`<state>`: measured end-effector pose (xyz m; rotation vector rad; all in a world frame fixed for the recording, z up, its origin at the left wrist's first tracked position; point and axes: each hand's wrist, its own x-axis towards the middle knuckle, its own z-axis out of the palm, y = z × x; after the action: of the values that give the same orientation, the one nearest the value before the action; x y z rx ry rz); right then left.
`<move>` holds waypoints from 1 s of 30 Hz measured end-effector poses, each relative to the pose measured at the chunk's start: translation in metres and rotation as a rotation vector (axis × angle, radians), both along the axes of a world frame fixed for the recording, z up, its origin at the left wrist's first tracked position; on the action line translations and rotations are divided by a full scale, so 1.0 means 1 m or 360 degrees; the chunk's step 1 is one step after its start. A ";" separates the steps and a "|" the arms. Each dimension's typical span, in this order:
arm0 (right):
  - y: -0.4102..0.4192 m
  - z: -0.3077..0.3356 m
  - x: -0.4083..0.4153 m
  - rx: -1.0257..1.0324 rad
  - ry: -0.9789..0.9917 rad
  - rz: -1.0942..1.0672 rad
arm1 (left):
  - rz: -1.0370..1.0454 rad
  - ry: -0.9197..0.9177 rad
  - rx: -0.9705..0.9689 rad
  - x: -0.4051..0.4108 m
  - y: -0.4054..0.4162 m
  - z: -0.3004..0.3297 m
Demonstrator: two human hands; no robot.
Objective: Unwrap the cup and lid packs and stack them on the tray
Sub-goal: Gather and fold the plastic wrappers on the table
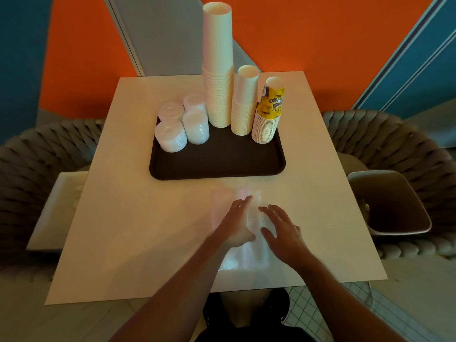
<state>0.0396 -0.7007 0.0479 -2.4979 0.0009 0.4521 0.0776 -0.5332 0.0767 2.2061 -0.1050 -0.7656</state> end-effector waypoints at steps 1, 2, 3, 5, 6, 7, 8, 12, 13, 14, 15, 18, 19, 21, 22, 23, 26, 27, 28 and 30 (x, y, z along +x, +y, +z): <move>-0.001 -0.001 0.000 0.0048 -0.0037 -0.0023 | 0.0020 0.0010 -0.0036 0.000 -0.001 -0.002; -0.003 -0.002 0.000 0.0102 -0.0071 -0.0050 | 0.0040 0.0015 -0.0075 0.000 -0.001 -0.004; -0.004 -0.003 0.000 0.0152 -0.0093 -0.0081 | 0.0062 0.0027 -0.0115 0.000 -0.001 -0.005; -0.007 -0.003 0.000 0.0214 -0.0132 -0.0145 | 0.0103 0.0041 -0.0192 -0.002 0.002 -0.002; -0.007 -0.002 0.001 0.0216 -0.0157 -0.0170 | 0.0131 0.0041 -0.0234 -0.003 0.005 0.001; -0.007 0.000 0.003 0.0194 -0.0181 -0.0187 | 0.0168 0.0042 -0.0273 -0.004 0.010 0.004; -0.007 0.002 0.003 0.0152 -0.0200 -0.0185 | 0.0216 0.0035 -0.0293 -0.005 0.016 0.007; 0.008 0.010 0.005 -0.0108 -0.0256 0.0041 | 0.0545 -0.0147 0.0018 -0.006 0.052 0.000; 0.012 0.008 0.004 -0.0181 -0.0257 0.0138 | 0.0625 -0.0134 0.0164 -0.006 0.060 -0.005; 0.016 0.005 0.003 -0.0250 -0.0246 0.0229 | 0.0695 -0.0066 0.0280 -0.006 0.065 -0.007; 0.019 0.000 0.002 -0.0318 -0.0205 0.0303 | 0.0759 0.0046 0.0346 -0.008 0.069 -0.009; 0.021 -0.013 -0.004 -0.0443 -0.0068 0.0397 | 0.0921 0.0336 0.0269 -0.011 0.066 -0.009; 0.020 -0.015 -0.006 -0.0436 -0.0071 0.0389 | 0.0970 0.0382 0.0225 -0.011 0.064 -0.009; 0.018 -0.018 -0.010 -0.0421 -0.0069 0.0354 | 0.1013 0.0418 0.0174 -0.009 0.058 -0.007; 0.017 -0.019 -0.012 -0.0418 -0.0063 0.0340 | 0.0996 0.0416 0.0186 -0.006 0.055 -0.007; 0.015 -0.020 -0.014 -0.0417 -0.0058 0.0331 | 0.0959 0.0410 0.0224 -0.004 0.053 -0.008; 0.010 -0.022 -0.020 -0.0394 -0.0046 0.0326 | 0.0852 0.0406 0.0309 0.002 0.046 -0.013; 0.008 -0.022 -0.021 -0.0378 -0.0046 0.0325 | 0.0817 0.0396 0.0328 0.003 0.044 -0.014; 0.006 -0.022 -0.023 -0.0362 -0.0046 0.0324 | 0.0782 0.0382 0.0353 0.005 0.043 -0.015; 0.002 -0.023 -0.025 -0.0315 -0.0047 0.0317 | 0.0754 0.0364 0.0375 0.006 0.040 -0.015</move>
<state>0.0145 -0.6986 0.0249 -2.7123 -0.2266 0.5186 0.0835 -0.4929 0.0618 2.2125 0.6278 -0.7782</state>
